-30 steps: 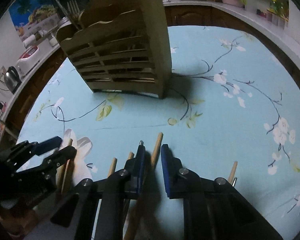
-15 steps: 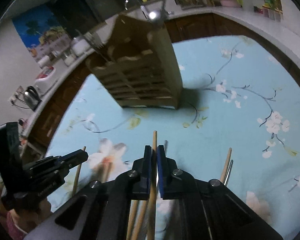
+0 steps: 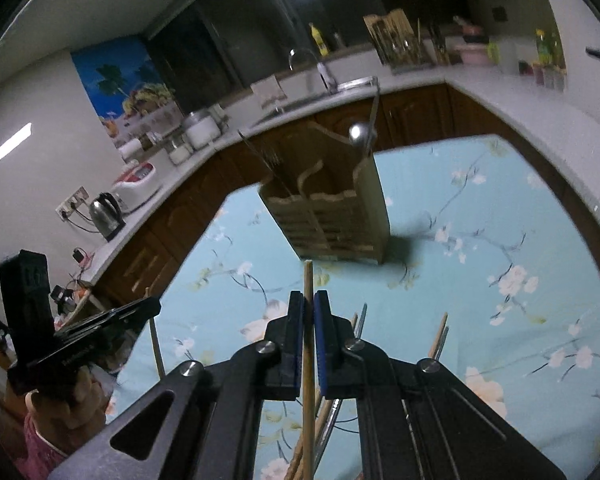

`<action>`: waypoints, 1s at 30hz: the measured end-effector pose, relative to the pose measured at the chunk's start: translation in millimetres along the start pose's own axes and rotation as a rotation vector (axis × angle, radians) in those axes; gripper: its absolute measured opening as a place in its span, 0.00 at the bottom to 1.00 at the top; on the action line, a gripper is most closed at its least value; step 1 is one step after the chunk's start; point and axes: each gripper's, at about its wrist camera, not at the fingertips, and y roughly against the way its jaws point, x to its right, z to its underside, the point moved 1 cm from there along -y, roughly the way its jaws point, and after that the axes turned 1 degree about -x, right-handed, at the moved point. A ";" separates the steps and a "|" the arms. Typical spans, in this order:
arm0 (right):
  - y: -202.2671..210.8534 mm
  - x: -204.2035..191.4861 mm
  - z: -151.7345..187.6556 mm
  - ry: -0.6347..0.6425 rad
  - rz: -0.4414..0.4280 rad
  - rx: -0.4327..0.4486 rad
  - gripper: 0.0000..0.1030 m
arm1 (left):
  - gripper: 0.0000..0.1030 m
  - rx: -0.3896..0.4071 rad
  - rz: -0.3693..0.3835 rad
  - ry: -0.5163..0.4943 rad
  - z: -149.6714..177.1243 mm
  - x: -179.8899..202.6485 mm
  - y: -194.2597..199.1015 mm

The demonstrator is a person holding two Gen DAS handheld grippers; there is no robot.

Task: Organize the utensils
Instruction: 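Lift the wooden chopsticks with both tools and carry them toward the holder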

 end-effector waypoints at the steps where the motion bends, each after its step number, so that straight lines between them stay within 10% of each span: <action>1: 6.6 -2.2 -3.0 0.006 -0.003 0.017 0.05 | 0.04 0.020 0.002 -0.005 -3.1 1.1 8.5; 30: 37.4 -5.2 -77.2 0.071 0.053 0.208 0.05 | 0.04 0.213 -0.024 -0.001 -77.0 2.5 30.0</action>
